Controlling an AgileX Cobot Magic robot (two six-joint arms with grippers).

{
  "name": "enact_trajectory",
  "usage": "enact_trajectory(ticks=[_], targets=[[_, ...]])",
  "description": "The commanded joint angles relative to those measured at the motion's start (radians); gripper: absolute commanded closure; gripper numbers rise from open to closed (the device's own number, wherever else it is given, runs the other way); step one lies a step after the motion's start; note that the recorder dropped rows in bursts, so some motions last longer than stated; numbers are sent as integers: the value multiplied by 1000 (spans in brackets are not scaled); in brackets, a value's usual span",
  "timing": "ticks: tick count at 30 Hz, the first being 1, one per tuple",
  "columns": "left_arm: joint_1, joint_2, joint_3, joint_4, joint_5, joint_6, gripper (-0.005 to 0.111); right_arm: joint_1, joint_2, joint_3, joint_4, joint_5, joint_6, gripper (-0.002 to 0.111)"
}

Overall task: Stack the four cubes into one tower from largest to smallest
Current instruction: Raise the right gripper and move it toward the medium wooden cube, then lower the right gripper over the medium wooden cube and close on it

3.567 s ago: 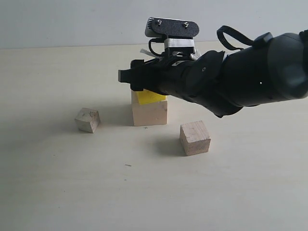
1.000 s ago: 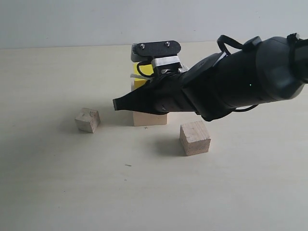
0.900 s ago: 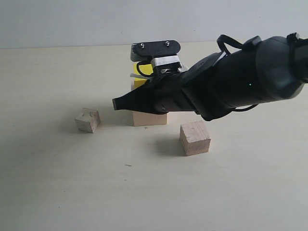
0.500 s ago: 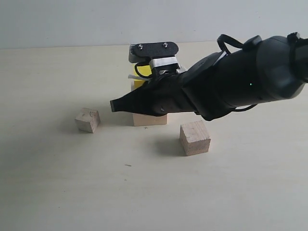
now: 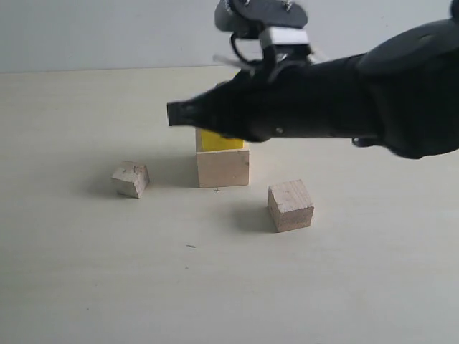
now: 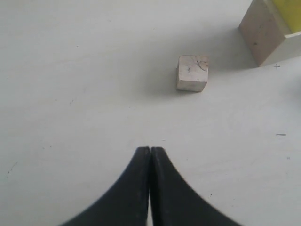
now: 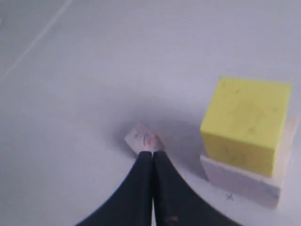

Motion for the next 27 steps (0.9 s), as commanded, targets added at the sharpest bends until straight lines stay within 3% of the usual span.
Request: enact_trajectory(ticks=[1,4,5,7,14,19,27], targets=[[3,-3,4,1,-39,-2,104,-1,-132,8,5,-165,-95,108],[3,-3,4,1,-39,-2,104,-1,-159,8,197,-321,-296,108],[3,-3,6,1,-39,-2,104,-1,-157,8,305,-427,-476,108],[3,-3,7,1,-41,-2,104,-1,-155,47,305,-530,-513,108],[3,-3,7,1,-41,-2,104,-1,-87,246,305,-356,-362,108],[3,-3,7,1,-44,-2,104,-1,-57,262,305,-141,-362,108],[3,-3,7,-14,-44,-2,104,-1,-44,262,305,-263,-398,108]])
